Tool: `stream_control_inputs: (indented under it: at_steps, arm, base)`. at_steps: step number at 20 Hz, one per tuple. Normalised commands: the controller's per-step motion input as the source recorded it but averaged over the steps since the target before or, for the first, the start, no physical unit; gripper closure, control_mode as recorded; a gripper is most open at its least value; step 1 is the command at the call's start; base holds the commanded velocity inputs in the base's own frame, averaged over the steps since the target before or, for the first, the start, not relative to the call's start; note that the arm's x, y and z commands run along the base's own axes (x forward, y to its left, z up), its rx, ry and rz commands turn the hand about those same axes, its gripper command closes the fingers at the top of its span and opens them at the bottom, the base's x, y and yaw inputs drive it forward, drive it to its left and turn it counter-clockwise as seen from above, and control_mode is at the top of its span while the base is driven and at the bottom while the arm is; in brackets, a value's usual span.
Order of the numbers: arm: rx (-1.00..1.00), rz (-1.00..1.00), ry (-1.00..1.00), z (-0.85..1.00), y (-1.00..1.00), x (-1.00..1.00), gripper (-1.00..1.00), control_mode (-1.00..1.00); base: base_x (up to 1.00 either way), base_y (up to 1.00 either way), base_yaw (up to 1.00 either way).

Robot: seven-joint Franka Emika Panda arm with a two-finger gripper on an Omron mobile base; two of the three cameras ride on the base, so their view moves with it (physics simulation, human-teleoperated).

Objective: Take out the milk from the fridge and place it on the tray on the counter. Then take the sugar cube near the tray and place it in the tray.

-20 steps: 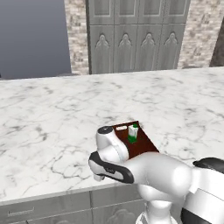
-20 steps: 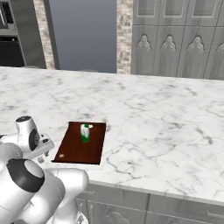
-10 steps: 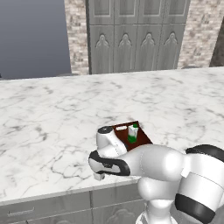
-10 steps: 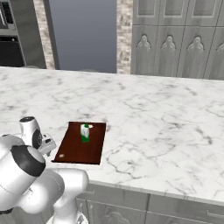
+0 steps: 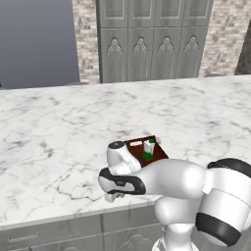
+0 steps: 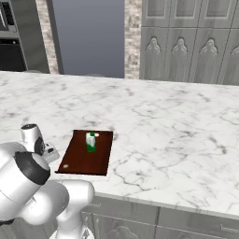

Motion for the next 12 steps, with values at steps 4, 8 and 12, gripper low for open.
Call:
stream_control_inputs:
  at_steps: [4,8,12]
  arm:
    - [0.0,-0.01,-0.04,-0.01,-0.43,0.0,1.0,-1.0]
    - [0.0,-0.01,-0.08,-0.03,-0.1,0.0,1.0,-1.0]
    - [0.0,-0.03,-0.01,0.39,0.04,0.0,1.0,-1.0]
  base:
    - [0.0,0.0,0.0]
    - [0.0,0.0,0.0]
    - [0.0,0.0,0.0]
